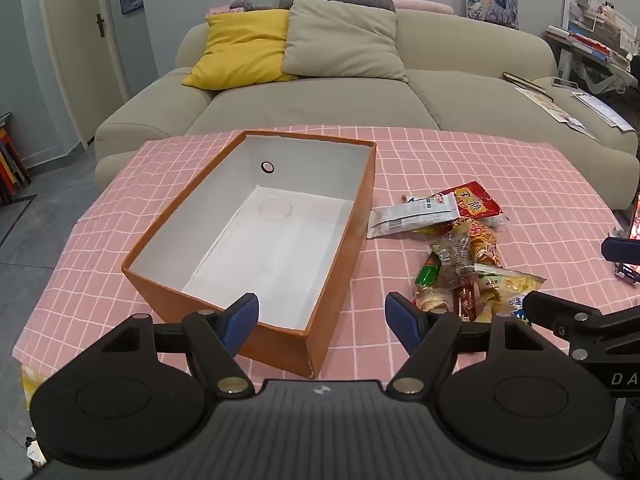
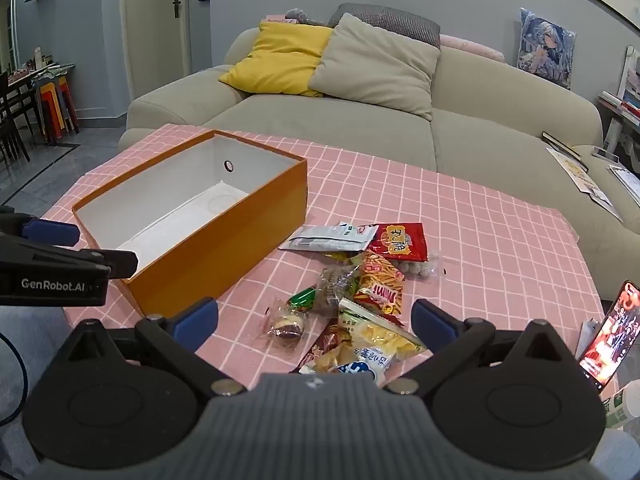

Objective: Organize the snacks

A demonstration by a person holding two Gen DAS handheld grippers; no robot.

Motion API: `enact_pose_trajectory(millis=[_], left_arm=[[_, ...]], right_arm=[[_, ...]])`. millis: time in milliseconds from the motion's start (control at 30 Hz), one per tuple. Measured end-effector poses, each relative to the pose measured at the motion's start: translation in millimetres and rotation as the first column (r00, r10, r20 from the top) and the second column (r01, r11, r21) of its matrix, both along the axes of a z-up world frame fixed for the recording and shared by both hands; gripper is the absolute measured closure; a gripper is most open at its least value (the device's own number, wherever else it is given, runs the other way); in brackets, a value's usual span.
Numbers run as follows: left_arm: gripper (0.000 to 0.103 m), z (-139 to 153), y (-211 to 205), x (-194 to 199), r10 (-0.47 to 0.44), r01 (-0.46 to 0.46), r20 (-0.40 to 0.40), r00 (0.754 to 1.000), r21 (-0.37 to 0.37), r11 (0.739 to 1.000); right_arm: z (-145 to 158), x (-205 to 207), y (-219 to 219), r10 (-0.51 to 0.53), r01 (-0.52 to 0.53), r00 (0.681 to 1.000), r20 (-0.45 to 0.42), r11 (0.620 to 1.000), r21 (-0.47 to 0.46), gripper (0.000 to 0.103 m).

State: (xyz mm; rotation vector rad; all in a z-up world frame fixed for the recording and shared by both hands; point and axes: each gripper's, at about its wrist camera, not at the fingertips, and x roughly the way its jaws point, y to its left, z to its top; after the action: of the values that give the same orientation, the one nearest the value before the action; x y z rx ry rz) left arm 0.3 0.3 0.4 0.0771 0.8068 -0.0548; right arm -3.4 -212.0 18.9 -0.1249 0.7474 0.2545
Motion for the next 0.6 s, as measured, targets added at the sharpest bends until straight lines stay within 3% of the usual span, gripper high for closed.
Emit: enact_pose_trajectory(millis=[600], left_arm=[[0.022, -2.9, -0.7, 1.6, 0.005, -0.005, -0.031, 1.000, 0.001, 1.000]], right_arm=[[-1.3, 0.3, 1.2, 0.004, -0.004, 1.000, -0.004, 1.000, 0.004, 0.004]])
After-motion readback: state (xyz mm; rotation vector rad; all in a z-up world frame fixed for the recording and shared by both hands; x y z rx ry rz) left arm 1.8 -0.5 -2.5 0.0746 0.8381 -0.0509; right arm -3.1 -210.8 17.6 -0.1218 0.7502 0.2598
